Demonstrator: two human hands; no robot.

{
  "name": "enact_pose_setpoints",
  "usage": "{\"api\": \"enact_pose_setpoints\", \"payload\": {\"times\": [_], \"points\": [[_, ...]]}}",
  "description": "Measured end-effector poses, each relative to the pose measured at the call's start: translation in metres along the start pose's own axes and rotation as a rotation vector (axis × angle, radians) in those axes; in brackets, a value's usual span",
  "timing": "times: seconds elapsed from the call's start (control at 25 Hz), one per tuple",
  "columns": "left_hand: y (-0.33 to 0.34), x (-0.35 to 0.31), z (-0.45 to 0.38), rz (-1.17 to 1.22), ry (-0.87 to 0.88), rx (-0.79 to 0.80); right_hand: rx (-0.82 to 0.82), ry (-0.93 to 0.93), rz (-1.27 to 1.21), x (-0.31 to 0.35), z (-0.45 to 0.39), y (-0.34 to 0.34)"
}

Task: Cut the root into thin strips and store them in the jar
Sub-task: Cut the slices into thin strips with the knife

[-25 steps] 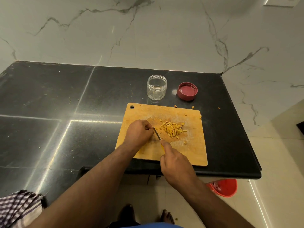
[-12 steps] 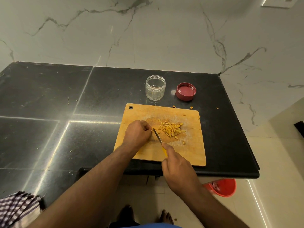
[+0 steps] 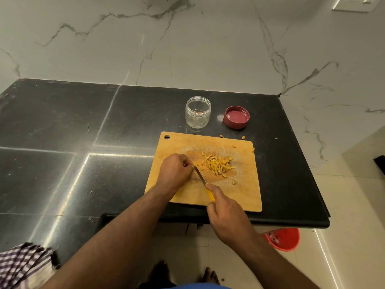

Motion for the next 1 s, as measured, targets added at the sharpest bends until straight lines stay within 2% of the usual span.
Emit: {"api": "enact_pose_setpoints", "payload": {"times": [0.28,0.48,0.6,0.76,1.0], "points": [[-0.008,0.000,-0.002,0.043,-0.032,0.094,-0.087,0.058,-0.092,-0.009,0.018,-0.006],[-0.030,0.004,0.002,0.103,-0.076,0.064,-0.051,-0.017,-0.027,0.004,0.004,0.002],[-0.027,0.006,0.011,0.072,-0.078,0.138,-0.048,0.012,0.013,-0.005,0.006,0.006],[-0.029,0.004,0.021,0.029,-0.073,0.243,-0.134,0.108,-0.011,-0.024,0.017,-0.004],[-0.027,0.001,0.022,-0.074,-0.080,0.416,-0.073,0.049,-0.022,-0.013,0.016,0.005]]}}
Point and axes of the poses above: each hand's wrist, its own z-axis away from the middle knuckle, its own y-axis out of the palm, x = y × z, the point moved 5 cm from there along -z, towards the middle knuckle, and after that the axes turned 10 degrees about z, right-handed, at the moved point
